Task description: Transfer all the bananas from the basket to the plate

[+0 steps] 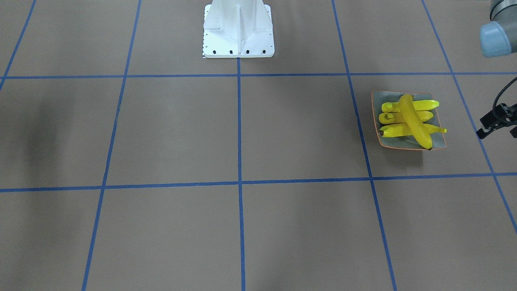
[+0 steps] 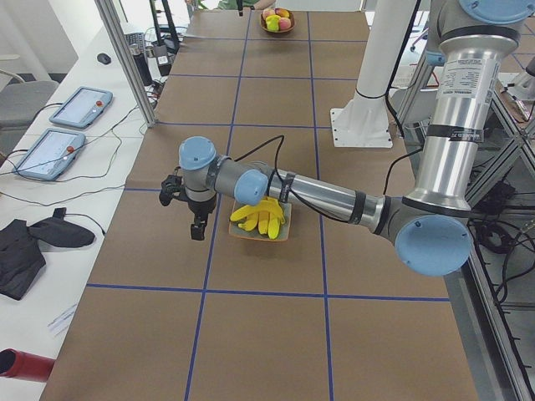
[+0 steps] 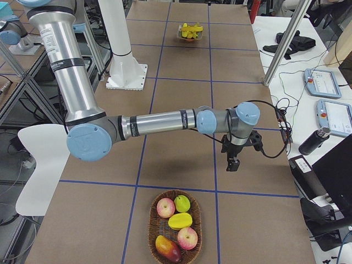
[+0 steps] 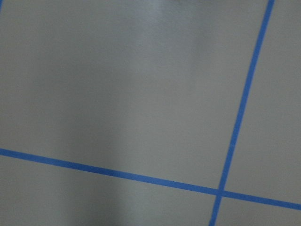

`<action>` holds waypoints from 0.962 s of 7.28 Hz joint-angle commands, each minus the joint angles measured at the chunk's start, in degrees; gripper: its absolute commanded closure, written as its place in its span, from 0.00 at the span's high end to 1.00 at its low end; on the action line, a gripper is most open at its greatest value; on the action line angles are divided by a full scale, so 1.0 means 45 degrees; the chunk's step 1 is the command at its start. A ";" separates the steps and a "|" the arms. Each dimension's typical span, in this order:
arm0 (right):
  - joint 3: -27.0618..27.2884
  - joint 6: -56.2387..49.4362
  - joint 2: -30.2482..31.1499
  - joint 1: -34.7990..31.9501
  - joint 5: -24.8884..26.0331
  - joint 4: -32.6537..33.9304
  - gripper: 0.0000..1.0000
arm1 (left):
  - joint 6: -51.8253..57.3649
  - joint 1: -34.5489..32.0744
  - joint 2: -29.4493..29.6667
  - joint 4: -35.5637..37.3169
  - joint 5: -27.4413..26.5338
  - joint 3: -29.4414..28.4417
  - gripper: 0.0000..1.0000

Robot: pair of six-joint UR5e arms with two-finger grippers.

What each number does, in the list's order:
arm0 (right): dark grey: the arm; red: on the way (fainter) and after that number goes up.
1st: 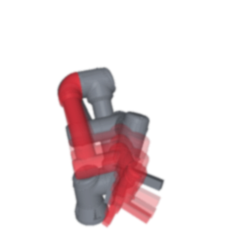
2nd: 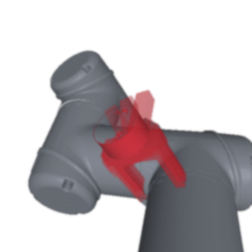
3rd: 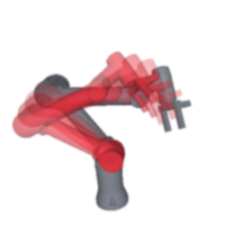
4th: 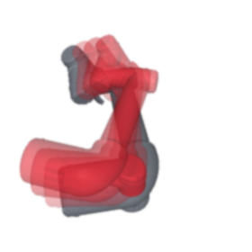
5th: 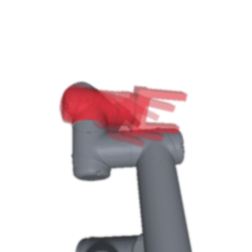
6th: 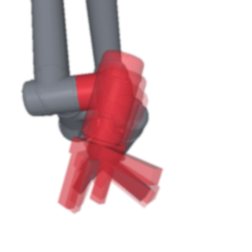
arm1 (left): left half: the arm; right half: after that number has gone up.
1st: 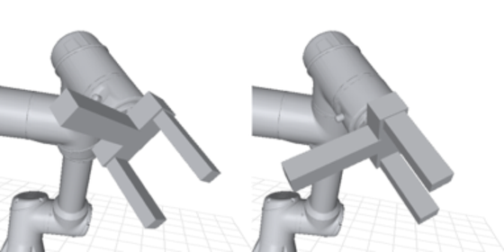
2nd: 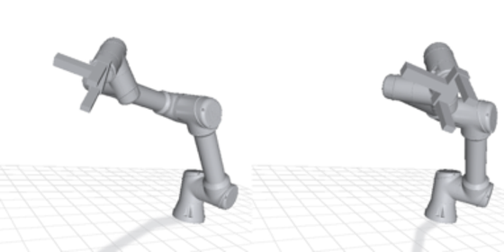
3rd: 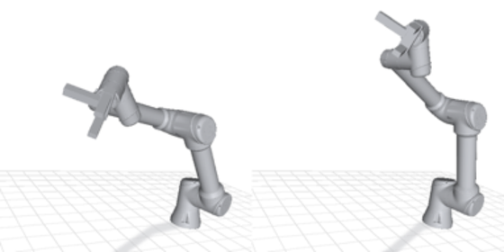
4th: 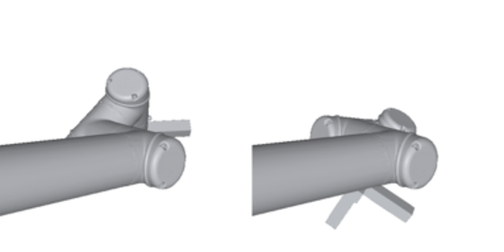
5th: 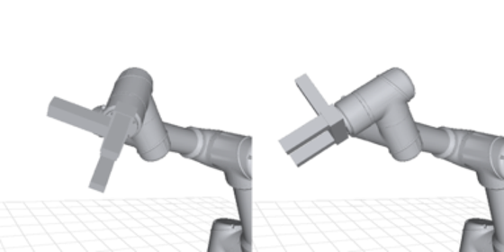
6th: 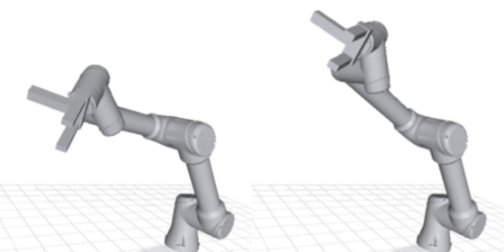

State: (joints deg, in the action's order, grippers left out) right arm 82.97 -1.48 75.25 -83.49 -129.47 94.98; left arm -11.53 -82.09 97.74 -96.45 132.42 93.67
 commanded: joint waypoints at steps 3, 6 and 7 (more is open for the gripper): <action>0.0116 -0.0063 0.1441 -0.1094 -0.0128 -0.0641 1.00 | 0.4242 -0.1308 -0.1070 -0.0634 -0.0012 -0.1361 1.00; 0.0603 -0.0063 0.2496 -0.1991 -0.1776 -0.0267 1.00 | 0.2621 -0.1328 -0.1153 -0.0539 0.0007 -0.1361 1.00; 0.0740 -0.0063 0.2382 -0.2070 -0.1717 0.0797 1.00 | 0.2640 -0.1308 -0.1463 -0.0674 0.0027 -0.1342 1.00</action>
State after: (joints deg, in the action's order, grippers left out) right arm 85.47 -1.74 85.72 -92.03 -136.97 94.70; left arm 0.88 -88.02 92.34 -99.03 132.43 87.60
